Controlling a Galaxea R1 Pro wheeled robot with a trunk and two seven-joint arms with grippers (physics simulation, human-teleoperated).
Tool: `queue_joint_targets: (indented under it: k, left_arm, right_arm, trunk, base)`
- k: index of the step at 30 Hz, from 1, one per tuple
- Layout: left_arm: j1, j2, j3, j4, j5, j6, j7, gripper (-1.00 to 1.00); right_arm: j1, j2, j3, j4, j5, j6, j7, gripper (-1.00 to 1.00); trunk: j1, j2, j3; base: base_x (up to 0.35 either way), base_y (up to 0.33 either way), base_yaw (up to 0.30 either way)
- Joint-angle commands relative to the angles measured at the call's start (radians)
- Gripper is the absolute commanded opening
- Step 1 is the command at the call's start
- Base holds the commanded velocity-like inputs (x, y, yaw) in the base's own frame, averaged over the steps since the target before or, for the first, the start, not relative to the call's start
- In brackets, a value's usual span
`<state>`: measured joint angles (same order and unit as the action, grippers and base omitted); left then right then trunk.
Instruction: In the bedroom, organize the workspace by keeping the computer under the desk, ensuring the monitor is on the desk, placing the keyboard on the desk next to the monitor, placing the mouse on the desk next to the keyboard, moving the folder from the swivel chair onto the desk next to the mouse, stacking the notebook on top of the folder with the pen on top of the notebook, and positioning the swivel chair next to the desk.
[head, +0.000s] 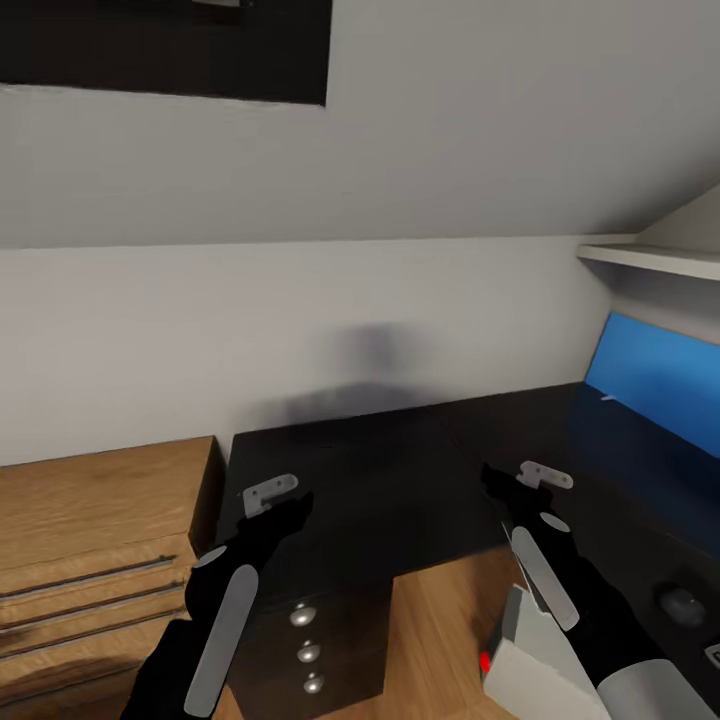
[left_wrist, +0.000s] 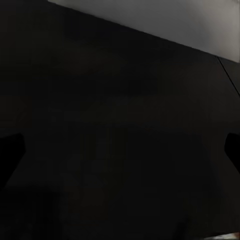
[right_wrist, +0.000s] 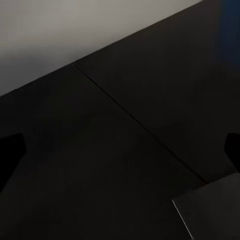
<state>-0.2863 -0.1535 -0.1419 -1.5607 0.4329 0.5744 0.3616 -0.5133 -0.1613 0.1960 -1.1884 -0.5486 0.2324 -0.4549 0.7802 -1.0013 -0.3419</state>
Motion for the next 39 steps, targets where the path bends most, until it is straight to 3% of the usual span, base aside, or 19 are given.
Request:
queue_joint_targets:
  k: [1,17,32,39]
  left_arm:
    - [-0.001,0.0,-0.002,-0.001,0.01,0.003,0.01,1.0]
    - [-0.001,0.0,-0.001,-0.002,0.01,0.002,0.009,1.0]
    - [-0.001,0.002,0.002,-0.006,0.01,0.001,0.003,1.0]
    - [-0.001,0.002,0.004,-0.004,0.013,0.001,0.003,1.0]
  right_arm:
    - [-0.001,-0.001,0.003,-0.002,-0.006,0.004,-0.008,1.0]
    - [-0.001,-0.001,0.002,-0.002,-0.004,0.004,-0.009,1.0]
    - [-0.001,-0.002,0.002,-0.002,-0.002,0.005,-0.01,1.0]
    - [-0.001,-0.002,0.002,-0.001,-0.002,0.005,-0.009,1.0]
  trunk:
    - [-0.004,0.006,0.002]
    - [-0.066,0.118,0.052]
    - [-0.123,0.223,0.099]
    - [-0.15,0.272,0.121]
  base:
    - [-0.311,-0.149,0.272]
    - [-0.293,-0.198,0.255]
    - [-0.288,-0.175,0.016]
    - [-0.035,-0.01,0.0]
